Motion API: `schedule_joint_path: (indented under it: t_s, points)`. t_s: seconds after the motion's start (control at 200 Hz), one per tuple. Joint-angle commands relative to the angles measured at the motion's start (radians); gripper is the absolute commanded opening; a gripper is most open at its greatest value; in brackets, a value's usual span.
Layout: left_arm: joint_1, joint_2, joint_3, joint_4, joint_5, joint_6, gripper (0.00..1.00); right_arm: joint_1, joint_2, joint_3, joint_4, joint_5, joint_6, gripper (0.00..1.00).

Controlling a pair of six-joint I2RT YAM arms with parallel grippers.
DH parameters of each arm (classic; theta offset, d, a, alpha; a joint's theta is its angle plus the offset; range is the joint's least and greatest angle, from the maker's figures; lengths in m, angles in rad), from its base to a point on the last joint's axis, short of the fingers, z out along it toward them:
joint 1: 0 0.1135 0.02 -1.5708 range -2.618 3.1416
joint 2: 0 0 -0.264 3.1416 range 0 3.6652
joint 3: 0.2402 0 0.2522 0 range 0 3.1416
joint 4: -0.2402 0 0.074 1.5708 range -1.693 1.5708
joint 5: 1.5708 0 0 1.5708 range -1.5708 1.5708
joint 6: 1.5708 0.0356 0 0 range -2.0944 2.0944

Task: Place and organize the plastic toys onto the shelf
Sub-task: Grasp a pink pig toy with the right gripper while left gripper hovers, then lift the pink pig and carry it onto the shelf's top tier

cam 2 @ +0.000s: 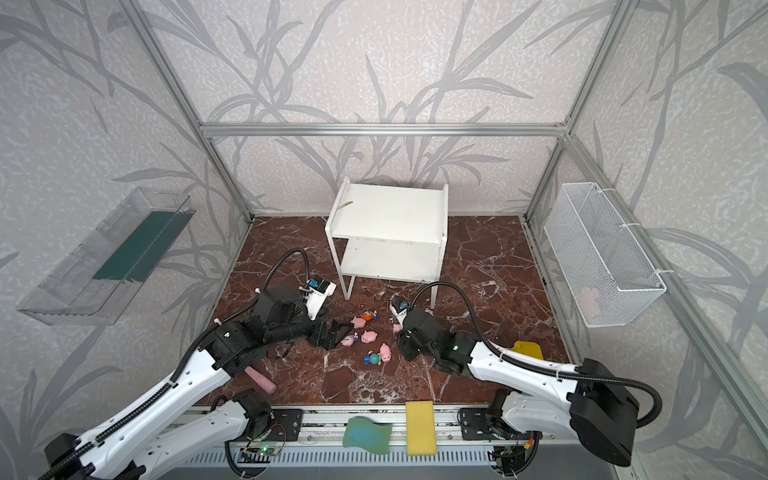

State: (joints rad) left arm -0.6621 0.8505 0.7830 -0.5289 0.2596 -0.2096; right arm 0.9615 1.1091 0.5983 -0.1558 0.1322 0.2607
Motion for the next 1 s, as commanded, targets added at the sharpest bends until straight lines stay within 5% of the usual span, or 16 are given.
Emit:
schedule_joint_path:
  t_s: [0.0, 0.365, 0.995]
  points:
    - [-0.003, -0.018, 0.043, -0.011, -0.038, 0.047, 0.99, 0.008, -0.089, 0.031, -0.118, -0.031, -0.027, 0.3]
    - [-0.002, -0.074, 0.088, -0.029, -0.125, 0.106, 0.99, 0.024, -0.241, 0.211, -0.195, -0.072, -0.042, 0.3]
    - [-0.001, -0.029, 0.275, 0.079, -0.25, 0.292, 0.99, 0.001, 0.164, 0.774, -0.171, 0.112, -0.201, 0.3]
